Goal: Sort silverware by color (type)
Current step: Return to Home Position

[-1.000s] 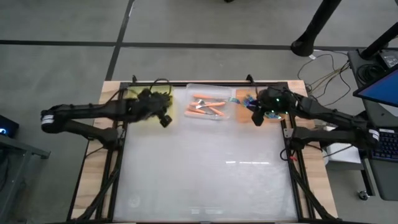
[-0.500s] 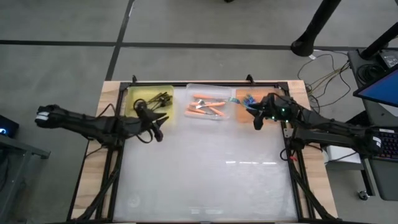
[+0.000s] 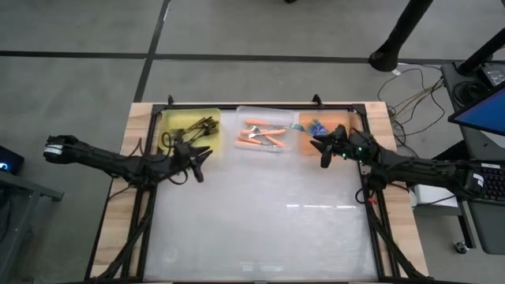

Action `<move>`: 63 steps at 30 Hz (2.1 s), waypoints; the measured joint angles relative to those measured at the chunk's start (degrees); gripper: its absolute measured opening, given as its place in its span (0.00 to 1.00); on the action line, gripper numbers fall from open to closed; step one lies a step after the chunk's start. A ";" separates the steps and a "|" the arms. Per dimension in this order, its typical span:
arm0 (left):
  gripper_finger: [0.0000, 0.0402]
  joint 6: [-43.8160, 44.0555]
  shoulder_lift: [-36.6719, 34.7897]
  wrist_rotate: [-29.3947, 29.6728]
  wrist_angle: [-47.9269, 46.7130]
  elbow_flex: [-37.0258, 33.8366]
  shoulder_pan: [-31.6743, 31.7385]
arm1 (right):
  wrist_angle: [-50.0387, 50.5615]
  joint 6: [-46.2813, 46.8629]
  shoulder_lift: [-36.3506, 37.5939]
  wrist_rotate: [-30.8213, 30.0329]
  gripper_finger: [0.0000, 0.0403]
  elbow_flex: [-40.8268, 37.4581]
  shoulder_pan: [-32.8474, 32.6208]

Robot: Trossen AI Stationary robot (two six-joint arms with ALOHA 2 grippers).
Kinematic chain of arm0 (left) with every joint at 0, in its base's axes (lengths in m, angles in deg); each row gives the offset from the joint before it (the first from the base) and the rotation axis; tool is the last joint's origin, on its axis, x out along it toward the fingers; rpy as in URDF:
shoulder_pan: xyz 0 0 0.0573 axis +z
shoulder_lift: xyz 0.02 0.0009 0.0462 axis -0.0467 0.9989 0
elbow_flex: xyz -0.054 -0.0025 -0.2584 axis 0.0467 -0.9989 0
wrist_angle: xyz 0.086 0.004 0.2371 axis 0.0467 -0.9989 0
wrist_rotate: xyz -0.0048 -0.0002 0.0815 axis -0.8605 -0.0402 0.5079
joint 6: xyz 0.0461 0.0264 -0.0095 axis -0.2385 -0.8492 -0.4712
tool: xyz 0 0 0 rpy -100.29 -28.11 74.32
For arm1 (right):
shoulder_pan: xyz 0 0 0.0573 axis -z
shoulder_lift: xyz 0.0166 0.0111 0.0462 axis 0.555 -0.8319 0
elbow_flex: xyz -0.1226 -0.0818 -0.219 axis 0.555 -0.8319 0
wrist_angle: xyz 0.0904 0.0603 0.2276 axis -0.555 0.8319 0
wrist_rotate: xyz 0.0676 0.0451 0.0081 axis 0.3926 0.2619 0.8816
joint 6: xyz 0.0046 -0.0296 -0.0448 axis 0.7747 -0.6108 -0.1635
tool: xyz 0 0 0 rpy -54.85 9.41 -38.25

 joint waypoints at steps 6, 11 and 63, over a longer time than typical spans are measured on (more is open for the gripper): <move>0.15 -0.23 0.00 -0.04 8.50 -5.45 0.00 | -4.43 0.03 -0.01 -0.16 0.29 -2.84 -0.01; 0.15 -0.26 0.02 -0.07 13.44 -8.34 0.00 | -6.95 0.01 -0.01 -0.18 0.29 -5.18 0.00; 0.15 2.33 -6.04 -0.11 12.50 -4.93 -0.02 | -0.59 -3.62 5.96 -3.07 0.29 -6.84 0.01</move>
